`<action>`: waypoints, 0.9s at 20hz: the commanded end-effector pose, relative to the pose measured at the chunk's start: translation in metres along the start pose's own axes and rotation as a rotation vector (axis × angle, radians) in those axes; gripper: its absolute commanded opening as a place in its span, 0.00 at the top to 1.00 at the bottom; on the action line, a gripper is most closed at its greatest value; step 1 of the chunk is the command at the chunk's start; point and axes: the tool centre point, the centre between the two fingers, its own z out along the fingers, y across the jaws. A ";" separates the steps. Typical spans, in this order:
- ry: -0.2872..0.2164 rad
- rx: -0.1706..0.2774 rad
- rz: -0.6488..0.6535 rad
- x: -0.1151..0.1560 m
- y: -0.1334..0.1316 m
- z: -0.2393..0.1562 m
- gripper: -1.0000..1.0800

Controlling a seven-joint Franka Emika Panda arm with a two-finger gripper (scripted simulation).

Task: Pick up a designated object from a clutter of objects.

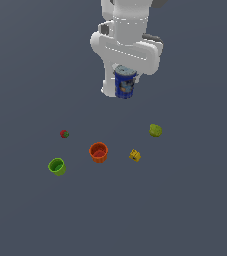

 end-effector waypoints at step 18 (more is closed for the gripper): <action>-0.001 0.006 0.001 -0.053 -0.030 -0.079 1.00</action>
